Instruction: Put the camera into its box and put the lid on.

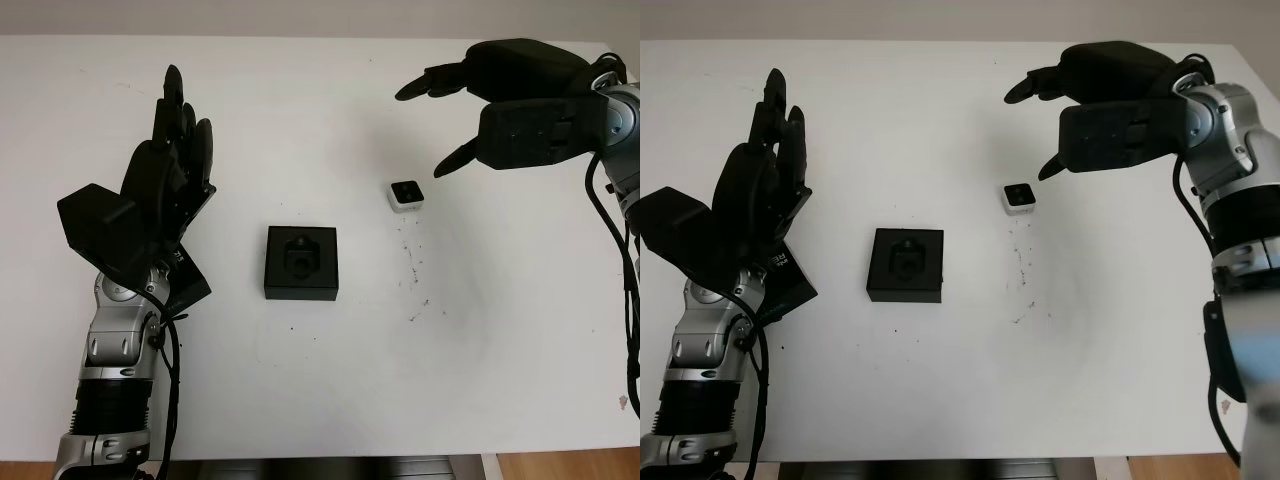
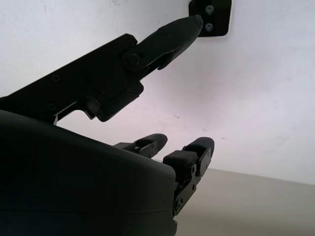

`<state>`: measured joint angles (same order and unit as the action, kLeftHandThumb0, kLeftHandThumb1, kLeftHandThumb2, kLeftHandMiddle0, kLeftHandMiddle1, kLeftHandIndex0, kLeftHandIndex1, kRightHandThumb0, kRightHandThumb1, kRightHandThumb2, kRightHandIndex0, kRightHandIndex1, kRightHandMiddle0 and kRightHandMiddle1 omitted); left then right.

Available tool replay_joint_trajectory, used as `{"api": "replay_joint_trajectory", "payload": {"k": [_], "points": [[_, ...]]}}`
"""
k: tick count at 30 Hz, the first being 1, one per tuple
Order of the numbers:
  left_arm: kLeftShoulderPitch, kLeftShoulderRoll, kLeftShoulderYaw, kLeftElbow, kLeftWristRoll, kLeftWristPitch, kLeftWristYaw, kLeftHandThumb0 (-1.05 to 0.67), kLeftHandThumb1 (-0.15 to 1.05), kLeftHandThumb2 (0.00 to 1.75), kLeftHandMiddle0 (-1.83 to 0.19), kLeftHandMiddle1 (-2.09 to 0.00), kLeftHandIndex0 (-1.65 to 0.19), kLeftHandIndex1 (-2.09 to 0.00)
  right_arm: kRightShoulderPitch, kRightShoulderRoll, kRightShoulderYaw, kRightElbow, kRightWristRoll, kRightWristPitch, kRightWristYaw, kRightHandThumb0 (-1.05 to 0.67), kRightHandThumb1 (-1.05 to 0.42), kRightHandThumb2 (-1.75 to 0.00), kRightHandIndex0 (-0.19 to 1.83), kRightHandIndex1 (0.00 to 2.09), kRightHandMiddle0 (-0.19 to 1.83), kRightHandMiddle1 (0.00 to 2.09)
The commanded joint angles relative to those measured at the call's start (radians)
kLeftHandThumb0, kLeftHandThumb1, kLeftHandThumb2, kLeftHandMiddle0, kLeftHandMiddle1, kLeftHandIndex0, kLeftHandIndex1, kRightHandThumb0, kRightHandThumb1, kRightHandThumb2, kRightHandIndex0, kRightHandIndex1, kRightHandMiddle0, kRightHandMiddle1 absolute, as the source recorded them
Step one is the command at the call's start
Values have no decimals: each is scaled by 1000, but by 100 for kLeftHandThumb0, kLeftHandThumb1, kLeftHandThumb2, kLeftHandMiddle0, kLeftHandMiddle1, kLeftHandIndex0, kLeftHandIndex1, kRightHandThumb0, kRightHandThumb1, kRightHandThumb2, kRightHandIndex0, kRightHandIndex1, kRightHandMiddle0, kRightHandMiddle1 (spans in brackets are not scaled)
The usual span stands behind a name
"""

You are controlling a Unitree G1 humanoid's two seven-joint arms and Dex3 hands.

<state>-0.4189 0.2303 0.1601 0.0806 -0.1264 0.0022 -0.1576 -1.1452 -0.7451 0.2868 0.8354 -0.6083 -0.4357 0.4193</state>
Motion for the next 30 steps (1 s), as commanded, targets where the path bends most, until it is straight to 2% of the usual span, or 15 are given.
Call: {"api": "replay_joint_trajectory", "payload": {"k": [1, 8, 13, 21, 24, 30], "points": [[-12, 5, 3, 1, -6, -10, -5, -82, 105, 59, 19, 0, 19, 0, 31, -16, 11, -24, -2, 3, 8, -62, -78, -6, 42, 5, 42, 11], [-7, -1, 1, -7, -6, 1, 0, -83, 105, 58, 19, 0, 19, 0, 80, -2, 21, -18, 3, -2, 8, -60, -78, -6, 43, 6, 43, 8], [-2, -6, 0, -15, -6, 8, 10, -83, 105, 58, 19, 0, 19, 0, 115, 20, 39, -6, -12, -10, -52, -54, -78, -5, 42, 5, 44, 7], [-1, -5, 0, -13, -6, 4, 12, -81, 105, 59, 19, 0, 19, 0, 139, 35, 61, 23, -22, -16, -106, -60, -81, -6, 43, 6, 44, 6], [-3, -8, 0, -9, -6, -1, 17, -82, 105, 57, 19, 0, 19, 0, 150, 48, 62, 61, -21, -44, -172, -63, -80, -5, 54, 11, 49, 8], [-1, -8, -1, -16, -1, -1, 22, -81, 105, 57, 19, 0, 19, 0, 146, 59, 70, 115, -17, -80, -194, -62, -81, -6, 56, 15, 50, 7]]}}
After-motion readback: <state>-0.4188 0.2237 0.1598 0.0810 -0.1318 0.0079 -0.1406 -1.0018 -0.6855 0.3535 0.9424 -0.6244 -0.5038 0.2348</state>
